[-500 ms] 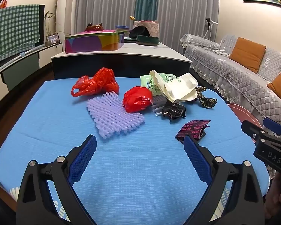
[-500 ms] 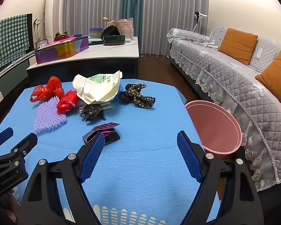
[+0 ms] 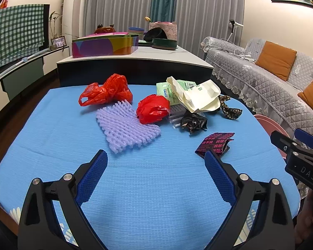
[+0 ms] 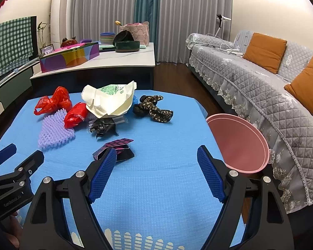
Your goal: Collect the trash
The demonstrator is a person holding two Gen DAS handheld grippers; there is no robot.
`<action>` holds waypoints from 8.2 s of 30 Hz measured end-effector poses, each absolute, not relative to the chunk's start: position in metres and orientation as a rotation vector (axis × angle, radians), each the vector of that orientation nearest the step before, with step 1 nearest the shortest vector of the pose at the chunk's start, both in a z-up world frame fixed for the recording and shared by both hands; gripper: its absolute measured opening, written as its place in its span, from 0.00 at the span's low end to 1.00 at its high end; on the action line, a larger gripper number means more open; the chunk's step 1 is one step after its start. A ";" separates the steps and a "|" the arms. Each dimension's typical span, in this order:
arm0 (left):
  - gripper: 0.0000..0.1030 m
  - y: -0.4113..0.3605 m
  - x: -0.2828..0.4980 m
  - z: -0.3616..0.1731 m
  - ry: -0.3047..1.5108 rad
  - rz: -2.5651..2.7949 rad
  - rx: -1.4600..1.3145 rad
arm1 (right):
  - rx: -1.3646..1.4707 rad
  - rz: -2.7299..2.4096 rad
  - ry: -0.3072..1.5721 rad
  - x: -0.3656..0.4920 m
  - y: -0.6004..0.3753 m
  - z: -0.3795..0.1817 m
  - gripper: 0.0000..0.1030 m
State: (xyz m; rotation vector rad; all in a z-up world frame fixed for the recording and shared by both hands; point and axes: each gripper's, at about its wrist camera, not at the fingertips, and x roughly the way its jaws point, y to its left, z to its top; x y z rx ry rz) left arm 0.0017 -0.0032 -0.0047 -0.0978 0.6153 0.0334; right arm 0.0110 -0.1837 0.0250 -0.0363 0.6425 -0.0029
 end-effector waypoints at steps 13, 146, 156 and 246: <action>0.88 -0.003 0.001 -0.005 0.626 0.032 -0.101 | -0.035 -0.003 0.640 0.011 -0.184 0.025 0.77; 0.10 -0.259 0.114 0.050 0.525 -0.464 0.081 | 0.068 -0.175 0.506 0.103 -0.428 0.092 0.04; 0.10 -0.297 0.150 0.013 0.590 -0.505 0.114 | 0.083 -0.204 0.561 0.131 -0.448 0.065 0.04; 0.40 0.024 0.182 -0.039 0.762 -0.181 -0.273 | -0.107 0.231 0.889 0.226 -0.192 -0.041 0.19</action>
